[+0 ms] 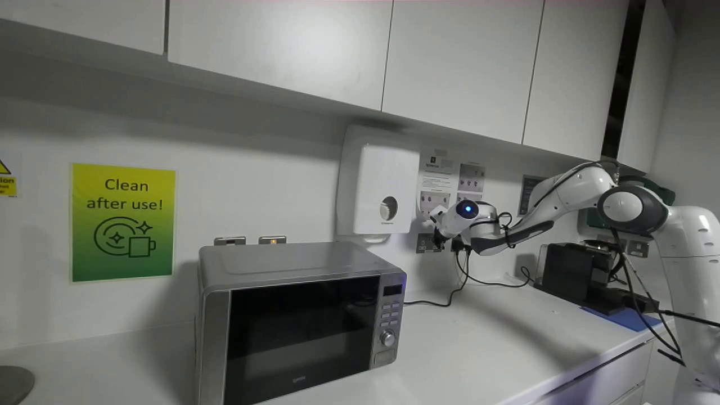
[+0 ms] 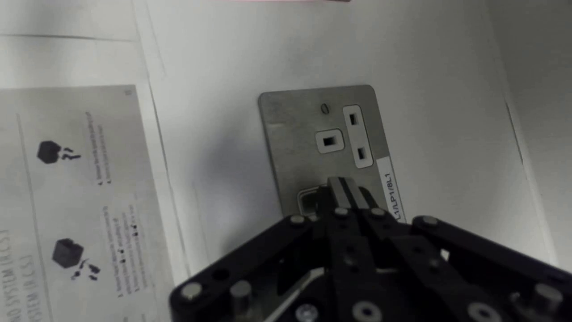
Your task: Press a switch on the bottom left wall socket.
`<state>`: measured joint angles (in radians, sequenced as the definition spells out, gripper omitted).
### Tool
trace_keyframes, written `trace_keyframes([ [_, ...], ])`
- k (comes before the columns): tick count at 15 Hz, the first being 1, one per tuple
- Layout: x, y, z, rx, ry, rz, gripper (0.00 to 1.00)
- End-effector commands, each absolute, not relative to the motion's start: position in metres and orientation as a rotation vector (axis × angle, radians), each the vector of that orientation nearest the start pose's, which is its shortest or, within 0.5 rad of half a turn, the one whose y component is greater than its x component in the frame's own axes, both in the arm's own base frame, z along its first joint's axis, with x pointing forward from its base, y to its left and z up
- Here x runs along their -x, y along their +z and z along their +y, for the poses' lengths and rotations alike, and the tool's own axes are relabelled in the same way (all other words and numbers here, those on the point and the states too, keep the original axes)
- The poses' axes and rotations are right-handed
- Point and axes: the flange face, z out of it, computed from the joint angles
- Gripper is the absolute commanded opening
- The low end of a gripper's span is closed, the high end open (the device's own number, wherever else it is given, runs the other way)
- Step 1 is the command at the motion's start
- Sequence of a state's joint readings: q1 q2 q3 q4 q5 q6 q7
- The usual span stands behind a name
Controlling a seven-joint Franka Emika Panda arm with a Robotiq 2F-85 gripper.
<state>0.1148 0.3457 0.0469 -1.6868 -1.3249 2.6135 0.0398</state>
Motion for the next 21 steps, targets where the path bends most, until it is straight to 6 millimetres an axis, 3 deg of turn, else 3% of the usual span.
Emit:
trace_keyframes([
  [1,-0.693,0.452,0.131,-1.811,0.671,1.14,0.0],
  [11,-0.695,0.444,0.129,-1.816,0.642,1.141,0.0],
  [21,-0.662,0.448,0.127,-1.834,0.633,1.211,0.0],
])
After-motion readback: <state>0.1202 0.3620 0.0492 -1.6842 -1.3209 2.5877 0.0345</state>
